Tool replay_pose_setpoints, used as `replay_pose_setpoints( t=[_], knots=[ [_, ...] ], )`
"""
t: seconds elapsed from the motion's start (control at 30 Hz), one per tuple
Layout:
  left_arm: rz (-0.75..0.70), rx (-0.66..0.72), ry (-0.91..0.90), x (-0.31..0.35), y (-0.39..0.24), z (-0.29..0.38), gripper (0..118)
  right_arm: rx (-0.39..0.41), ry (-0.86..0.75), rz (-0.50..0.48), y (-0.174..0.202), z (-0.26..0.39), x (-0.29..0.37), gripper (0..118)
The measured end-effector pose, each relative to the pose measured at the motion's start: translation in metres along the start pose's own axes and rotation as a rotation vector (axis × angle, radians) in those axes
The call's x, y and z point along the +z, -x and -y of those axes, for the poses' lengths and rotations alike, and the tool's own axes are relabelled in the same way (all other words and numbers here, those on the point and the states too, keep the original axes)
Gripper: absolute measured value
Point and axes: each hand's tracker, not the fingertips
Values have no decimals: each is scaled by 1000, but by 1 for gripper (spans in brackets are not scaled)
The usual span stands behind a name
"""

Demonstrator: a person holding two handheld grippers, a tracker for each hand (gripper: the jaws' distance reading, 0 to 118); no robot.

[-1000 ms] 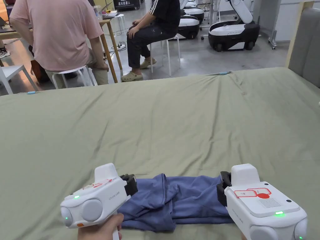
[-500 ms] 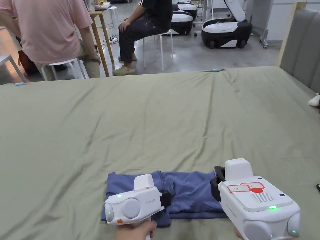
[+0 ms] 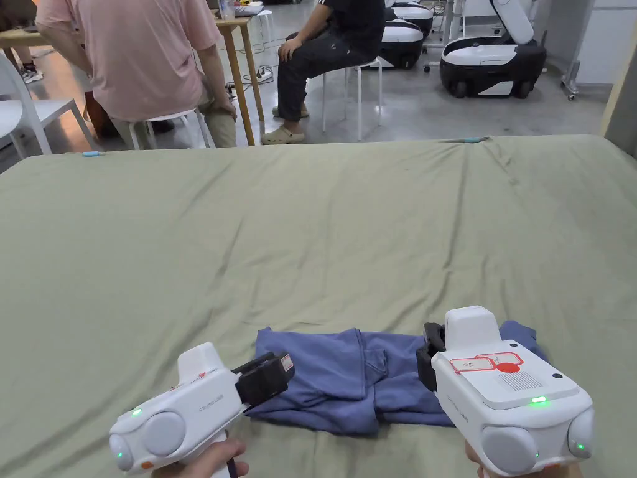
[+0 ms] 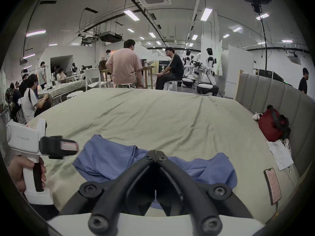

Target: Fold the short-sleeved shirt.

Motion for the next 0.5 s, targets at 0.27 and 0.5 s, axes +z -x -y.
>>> replay_pose_setpoints(
  t=[0.27,0.5],
  knots=[
    [302,314,68,-38,37,11,118,6,17,11,-8,3,-4,0],
    [334,506,95,-82,37,18,46,0,24,63,-29,4,-3,0]
  ],
)
